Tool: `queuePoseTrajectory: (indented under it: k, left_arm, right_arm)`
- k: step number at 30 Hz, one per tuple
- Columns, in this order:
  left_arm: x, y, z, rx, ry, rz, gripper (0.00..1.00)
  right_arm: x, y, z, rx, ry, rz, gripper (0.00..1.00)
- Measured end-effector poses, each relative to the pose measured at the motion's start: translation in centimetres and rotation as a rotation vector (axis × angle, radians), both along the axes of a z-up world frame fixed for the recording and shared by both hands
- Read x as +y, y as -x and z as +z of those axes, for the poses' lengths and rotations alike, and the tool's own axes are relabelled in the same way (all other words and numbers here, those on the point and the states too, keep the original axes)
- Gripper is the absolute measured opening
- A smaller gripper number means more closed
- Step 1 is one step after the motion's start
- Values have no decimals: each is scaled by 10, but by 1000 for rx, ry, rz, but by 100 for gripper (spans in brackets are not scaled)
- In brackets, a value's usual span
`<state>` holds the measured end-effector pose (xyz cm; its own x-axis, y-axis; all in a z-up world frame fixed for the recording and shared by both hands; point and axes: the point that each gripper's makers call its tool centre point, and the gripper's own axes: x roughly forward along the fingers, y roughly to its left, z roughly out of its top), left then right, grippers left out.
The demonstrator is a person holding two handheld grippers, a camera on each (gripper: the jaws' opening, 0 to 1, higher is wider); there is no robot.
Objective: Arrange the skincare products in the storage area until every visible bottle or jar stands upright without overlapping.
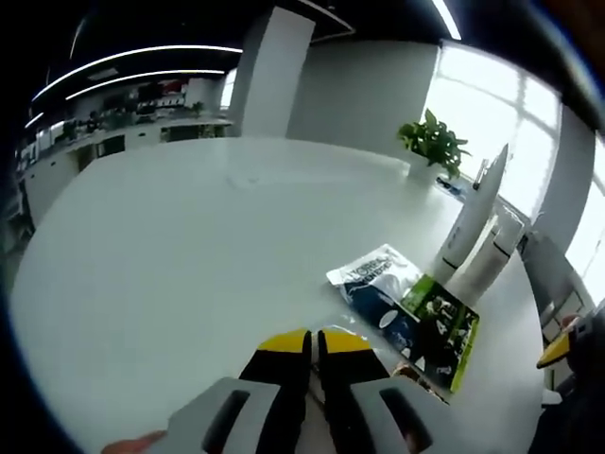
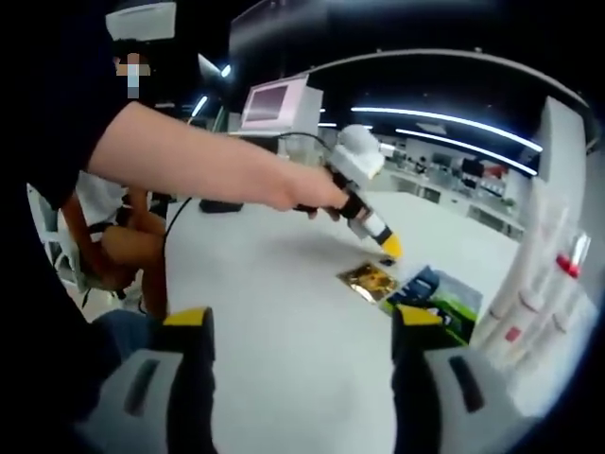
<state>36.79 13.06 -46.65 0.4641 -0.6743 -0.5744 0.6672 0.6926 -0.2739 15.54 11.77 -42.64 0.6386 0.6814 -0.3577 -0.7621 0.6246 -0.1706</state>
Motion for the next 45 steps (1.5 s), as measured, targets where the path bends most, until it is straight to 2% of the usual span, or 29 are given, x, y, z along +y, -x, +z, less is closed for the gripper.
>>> queuePoseTrajectory:
  k: [7,12,17,25,27,36,42,45]
  left_arm:
    - [4,5,4,-5,7,5,4]
    - [10,14,13,-23,38,9,5]
    - [11,22,16,-18,74,4,10]
    - [11,32,19,-24,84,-19,17]
    - [10,36,19,-13,91,-26,22]
    - [9,56,26,-43,108,-55,41]
    - [12,75,35,-95,160,-63,51]
    - [18,85,40,-128,184,-48,67]
  right_arm:
    - [-5,-1,-1,6,-7,-22,77]
    - [-21,-4,-4,44,-51,-81,77]
    - [-38,-6,-10,53,-31,-127,77]
    - [-39,-3,-7,50,-36,-151,76]
    - [-40,-2,-8,53,-30,-159,76]
    - [-51,-5,-8,62,-36,-185,76]
    - [-59,-4,-12,73,-30,-195,77]
    - [-61,-4,-12,74,-32,-191,78]
